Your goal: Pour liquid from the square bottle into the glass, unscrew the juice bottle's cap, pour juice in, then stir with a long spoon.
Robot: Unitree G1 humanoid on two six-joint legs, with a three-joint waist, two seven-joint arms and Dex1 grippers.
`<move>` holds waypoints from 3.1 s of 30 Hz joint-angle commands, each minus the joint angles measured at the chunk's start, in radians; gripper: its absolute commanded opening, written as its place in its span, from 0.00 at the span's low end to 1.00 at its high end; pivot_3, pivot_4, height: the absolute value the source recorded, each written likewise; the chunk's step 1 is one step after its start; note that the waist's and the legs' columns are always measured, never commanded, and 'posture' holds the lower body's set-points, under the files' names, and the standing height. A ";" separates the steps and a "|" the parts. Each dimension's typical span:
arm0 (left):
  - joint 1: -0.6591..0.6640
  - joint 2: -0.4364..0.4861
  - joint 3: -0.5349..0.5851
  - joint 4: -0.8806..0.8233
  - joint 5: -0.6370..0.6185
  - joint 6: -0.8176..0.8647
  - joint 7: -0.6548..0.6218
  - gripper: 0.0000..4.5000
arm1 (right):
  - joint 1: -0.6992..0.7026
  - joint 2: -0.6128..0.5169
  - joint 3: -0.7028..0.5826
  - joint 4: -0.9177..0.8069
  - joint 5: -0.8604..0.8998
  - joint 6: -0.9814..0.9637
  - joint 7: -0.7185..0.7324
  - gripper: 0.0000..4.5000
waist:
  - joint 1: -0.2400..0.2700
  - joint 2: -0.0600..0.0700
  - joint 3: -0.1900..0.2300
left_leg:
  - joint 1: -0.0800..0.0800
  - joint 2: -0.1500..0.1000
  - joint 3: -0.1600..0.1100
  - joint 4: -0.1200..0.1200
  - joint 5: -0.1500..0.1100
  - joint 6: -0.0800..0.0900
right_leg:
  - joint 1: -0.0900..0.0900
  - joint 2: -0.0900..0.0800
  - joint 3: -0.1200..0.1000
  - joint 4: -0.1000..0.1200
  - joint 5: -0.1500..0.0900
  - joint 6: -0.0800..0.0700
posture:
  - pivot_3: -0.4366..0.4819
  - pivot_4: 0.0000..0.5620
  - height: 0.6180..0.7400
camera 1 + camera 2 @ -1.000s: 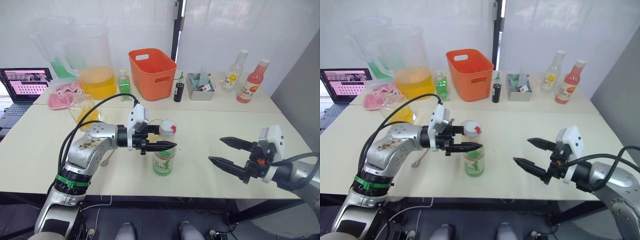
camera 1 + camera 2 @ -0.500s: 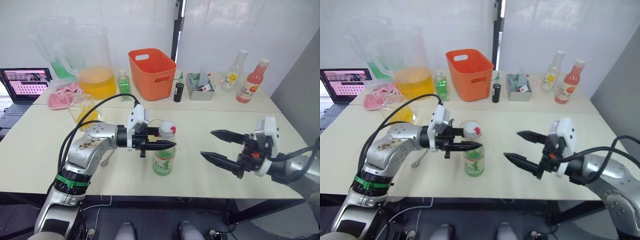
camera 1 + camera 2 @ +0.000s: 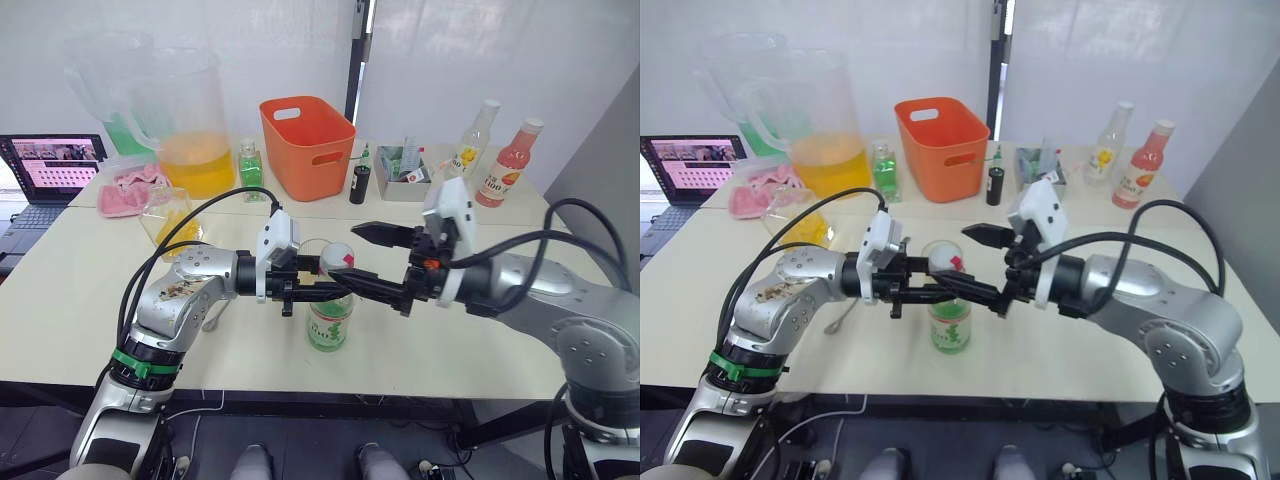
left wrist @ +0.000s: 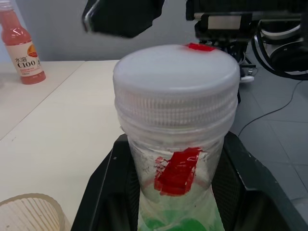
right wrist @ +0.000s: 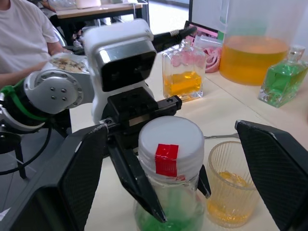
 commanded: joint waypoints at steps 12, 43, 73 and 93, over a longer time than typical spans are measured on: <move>0.014 0.014 0.016 -0.040 0.002 -0.018 0.011 0.33 | -0.048 0.044 0.047 0.006 -0.067 0.018 -0.007 0.61 | -0.001 0.000 0.000 | 0.000 0.000 0.000 0.000 0.000 0.000 | 0.000 0.000 0.000 0.000 0.000 0.000 | 0.48 0.27 0.81; 0.082 0.086 0.030 -0.190 -0.023 -0.014 0.049 0.33 | -0.464 0.087 0.278 0.798 -0.519 -0.532 1.113 0.38 | -0.011 0.000 0.000 | 0.001 0.000 0.000 0.000 0.000 0.000 | -0.002 0.001 0.000 0.004 0.000 0.000 | 0.48 0.27 0.81; 0.015 0.003 0.004 -0.083 -0.028 0.009 0.036 0.33 | 0.048 0.148 -0.020 -0.069 -0.189 0.011 0.098 0.81 | 0.003 0.001 0.000 | -0.003 0.000 0.000 0.000 0.000 0.000 | -0.004 0.001 0.000 0.002 0.000 0.000 | 0.48 0.27 0.81; 0.027 0.037 0.016 -0.140 -0.010 0.013 0.054 0.33 | -0.078 0.049 0.155 0.159 -0.304 -0.186 0.508 0.38 | -0.002 0.001 0.000 | -0.002 0.000 0.000 0.000 0.000 0.000 | -0.004 0.001 0.000 0.002 0.000 0.000 | 0.48 0.27 0.81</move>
